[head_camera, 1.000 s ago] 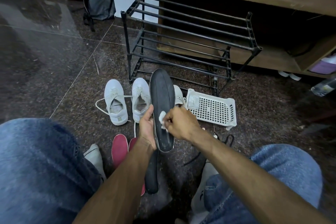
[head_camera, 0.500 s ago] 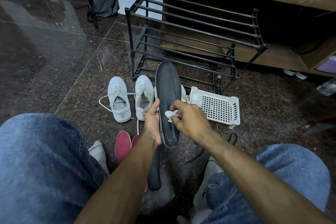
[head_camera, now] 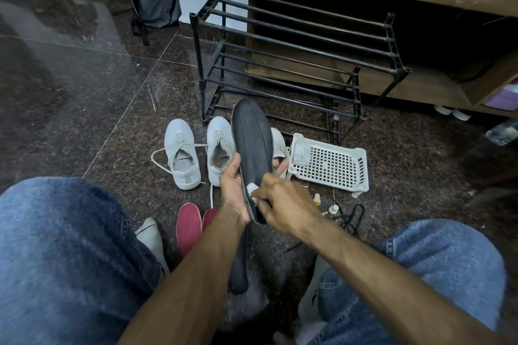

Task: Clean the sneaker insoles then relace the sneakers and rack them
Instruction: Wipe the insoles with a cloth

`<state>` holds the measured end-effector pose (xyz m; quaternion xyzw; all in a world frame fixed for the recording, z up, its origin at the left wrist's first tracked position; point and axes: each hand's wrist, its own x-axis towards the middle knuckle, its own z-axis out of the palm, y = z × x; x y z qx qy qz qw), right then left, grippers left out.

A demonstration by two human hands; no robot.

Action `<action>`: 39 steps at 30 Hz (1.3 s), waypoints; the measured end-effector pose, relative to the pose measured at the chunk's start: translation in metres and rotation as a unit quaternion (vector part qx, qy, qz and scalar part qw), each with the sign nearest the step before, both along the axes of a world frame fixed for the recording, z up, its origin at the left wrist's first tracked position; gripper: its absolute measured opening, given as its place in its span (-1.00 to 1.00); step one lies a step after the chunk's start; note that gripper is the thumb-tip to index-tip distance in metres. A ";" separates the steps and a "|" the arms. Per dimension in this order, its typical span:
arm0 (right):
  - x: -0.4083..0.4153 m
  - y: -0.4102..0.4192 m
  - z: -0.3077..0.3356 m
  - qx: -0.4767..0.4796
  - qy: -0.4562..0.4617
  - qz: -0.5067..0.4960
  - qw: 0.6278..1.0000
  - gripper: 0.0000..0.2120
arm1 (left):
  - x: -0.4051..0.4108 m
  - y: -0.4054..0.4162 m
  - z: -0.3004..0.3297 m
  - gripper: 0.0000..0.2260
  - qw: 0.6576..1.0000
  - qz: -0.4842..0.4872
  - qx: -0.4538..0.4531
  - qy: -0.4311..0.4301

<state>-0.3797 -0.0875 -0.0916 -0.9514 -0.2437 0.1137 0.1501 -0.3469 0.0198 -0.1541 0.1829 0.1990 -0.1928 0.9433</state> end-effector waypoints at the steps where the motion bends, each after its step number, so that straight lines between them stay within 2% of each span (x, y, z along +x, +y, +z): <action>1: 0.004 0.001 0.002 -0.012 -0.015 -0.006 1.000 -0.77 | 0.000 -0.001 0.000 -0.42 1.000 -0.007 0.006 -0.002; 5: 0.032 0.006 0.004 -0.008 -0.072 -0.075 0.995 -0.77 | -0.002 -0.003 0.002 -0.50 1.000 0.004 0.025 -0.002; 9: 0.010 0.010 -0.001 0.017 -0.030 -0.052 0.998 -0.80 | -0.003 0.005 -0.003 -0.45 1.000 0.009 -0.005 -0.002; 13: -0.013 0.002 0.003 -0.028 0.004 0.007 1.000 -0.77 | -0.004 0.006 -0.008 -0.41 1.000 0.008 -0.018 -0.003; 20: 0.025 -0.011 -0.003 -0.091 -0.051 -0.083 0.991 -0.76 | -0.008 -0.003 0.000 -0.46 0.998 -0.025 0.052 0.005; 26: -0.003 -0.014 -0.006 -0.064 0.032 -0.007 0.997 -0.80 | -0.004 0.002 -0.001 -0.45 1.000 0.005 -0.004 -0.004; 29: 0.002 -0.023 0.000 -0.039 0.085 -0.036 0.995 -0.84 | -0.002 -0.001 0.003 -0.44 1.000 -0.019 -0.014 -0.008; 31: 0.012 -0.026 0.004 0.041 0.168 -0.104 0.980 -0.89 | 0.002 -0.003 0.005 -0.42 0.999 -0.051 0.001 0.003; 35: 0.018 -0.026 0.014 0.191 0.333 -0.230 0.894 -0.95 | 0.009 0.003 0.011 -0.39 0.996 -0.079 0.047 0.013; 37: 0.018 -0.026 0.016 0.221 0.364 -0.264 0.865 -0.93 | 0.009 0.007 0.012 -0.40 0.996 -0.076 0.049 0.009; 39: 0.017 -0.023 0.016 0.240 0.358 -0.280 0.858 -0.94 | 0.008 0.008 0.010 -0.40 0.996 -0.078 0.050 0.007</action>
